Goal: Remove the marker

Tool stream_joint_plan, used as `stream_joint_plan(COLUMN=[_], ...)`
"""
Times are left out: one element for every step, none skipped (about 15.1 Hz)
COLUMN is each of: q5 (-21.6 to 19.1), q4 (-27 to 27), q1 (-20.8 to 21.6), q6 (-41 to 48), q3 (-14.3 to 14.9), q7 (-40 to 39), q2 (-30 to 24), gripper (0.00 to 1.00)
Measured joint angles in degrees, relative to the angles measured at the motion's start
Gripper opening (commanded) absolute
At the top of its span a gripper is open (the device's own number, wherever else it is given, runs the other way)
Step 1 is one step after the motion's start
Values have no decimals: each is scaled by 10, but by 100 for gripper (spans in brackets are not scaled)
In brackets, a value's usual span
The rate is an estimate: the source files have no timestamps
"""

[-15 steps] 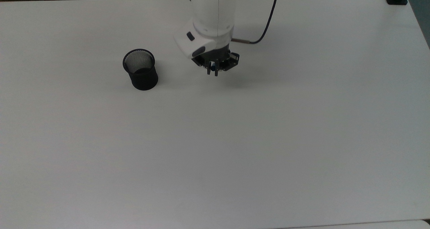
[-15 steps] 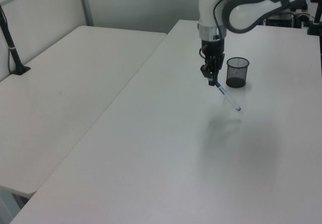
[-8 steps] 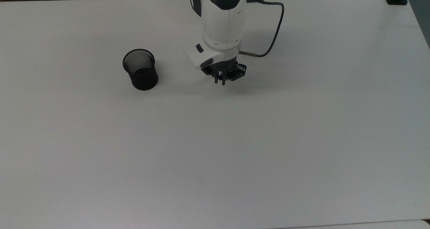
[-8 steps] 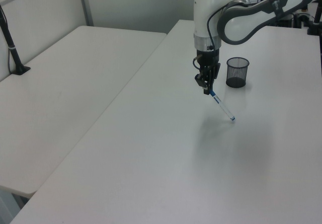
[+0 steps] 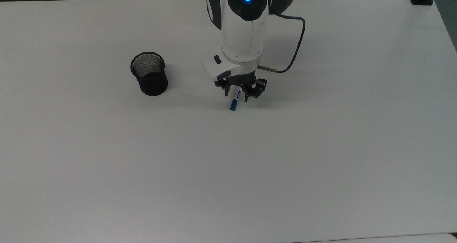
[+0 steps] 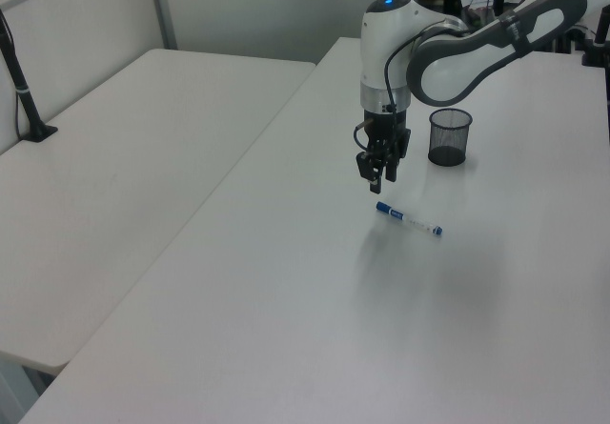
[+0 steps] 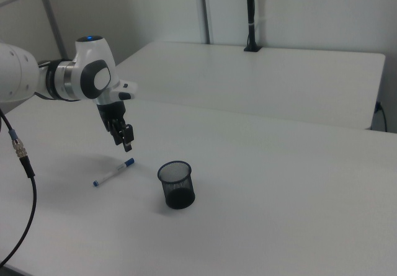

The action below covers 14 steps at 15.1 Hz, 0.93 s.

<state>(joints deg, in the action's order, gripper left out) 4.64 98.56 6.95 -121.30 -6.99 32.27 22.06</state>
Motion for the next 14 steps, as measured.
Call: stream_joint_plan(q5=[0,0,0,0,0,0,0,0,0,0,0,0,0,0], q4=[-1,-3,-5,-9,-15,-19,-24,-28,-30,-32,-33,-33,-33,-33], q1=[0,0,0,0,-1,-3,-7,-12,-16,-21,-26,-34,-43,-53], q6=[0,0,0,0,1,16,40,66,93,122,148,172,193,214], q3=[0,0,0,0,0,1,1,2,2,2,2,2,3,4], q7=[0,1,1,1,1,3,6,6,6,6,6,5,-4,-18], q2=[0,0,0,-3,-11,-20,-34,-53,-72,-95,-117,-140,-162,-184], gripper=[100,100,100,100,100,100,100,100,100,100,100,100,100,100])
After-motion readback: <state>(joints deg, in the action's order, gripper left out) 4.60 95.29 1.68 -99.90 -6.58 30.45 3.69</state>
